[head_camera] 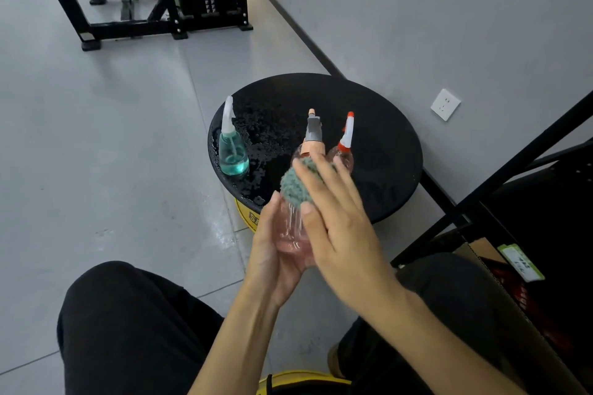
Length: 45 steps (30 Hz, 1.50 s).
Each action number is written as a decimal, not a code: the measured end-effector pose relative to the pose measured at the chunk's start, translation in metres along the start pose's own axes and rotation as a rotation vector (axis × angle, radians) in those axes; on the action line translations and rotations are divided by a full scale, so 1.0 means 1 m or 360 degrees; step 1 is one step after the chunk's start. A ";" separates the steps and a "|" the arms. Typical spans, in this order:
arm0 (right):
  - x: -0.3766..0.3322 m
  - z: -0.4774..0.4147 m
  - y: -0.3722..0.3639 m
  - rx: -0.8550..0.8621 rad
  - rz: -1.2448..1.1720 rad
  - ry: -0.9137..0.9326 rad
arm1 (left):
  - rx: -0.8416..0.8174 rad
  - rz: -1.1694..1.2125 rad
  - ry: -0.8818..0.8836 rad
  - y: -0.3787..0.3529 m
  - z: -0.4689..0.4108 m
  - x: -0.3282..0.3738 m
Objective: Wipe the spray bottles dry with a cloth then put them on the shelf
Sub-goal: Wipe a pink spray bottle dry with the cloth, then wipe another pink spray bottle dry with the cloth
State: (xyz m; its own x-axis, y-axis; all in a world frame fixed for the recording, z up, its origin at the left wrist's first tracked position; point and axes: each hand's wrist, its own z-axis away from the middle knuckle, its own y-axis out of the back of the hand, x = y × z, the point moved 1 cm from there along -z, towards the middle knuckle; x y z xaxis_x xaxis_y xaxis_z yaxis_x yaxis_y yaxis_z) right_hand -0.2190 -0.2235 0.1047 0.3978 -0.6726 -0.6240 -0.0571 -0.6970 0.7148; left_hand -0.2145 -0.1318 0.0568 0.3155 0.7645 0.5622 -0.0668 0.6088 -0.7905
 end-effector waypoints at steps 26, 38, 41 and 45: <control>0.043 -0.006 -0.036 0.0067 -0.0784 -0.0327 | 0.0044 -0.0577 -0.0042 0.050 -0.064 0.027; 0.117 -0.046 -0.054 0.0053 -0.1285 -0.0766 | 0.0359 -0.1292 -0.0094 0.143 -0.184 0.059; 0.138 -0.052 -0.060 0.0053 -0.1359 -0.0841 | 0.0315 -0.1482 -0.0048 0.152 -0.206 0.066; 0.159 -0.059 -0.066 0.0046 -0.1373 -0.0904 | 0.0247 -0.1733 -0.0044 0.161 -0.232 0.069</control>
State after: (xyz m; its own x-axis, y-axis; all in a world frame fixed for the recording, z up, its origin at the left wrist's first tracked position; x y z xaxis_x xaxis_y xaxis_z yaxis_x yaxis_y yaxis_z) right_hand -0.0985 -0.2699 -0.0227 -0.1769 0.0457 -0.9832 0.0172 -0.9986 -0.0495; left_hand 0.0165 -0.0302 -0.0884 0.2564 -0.1948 0.9467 0.1153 0.9787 0.1701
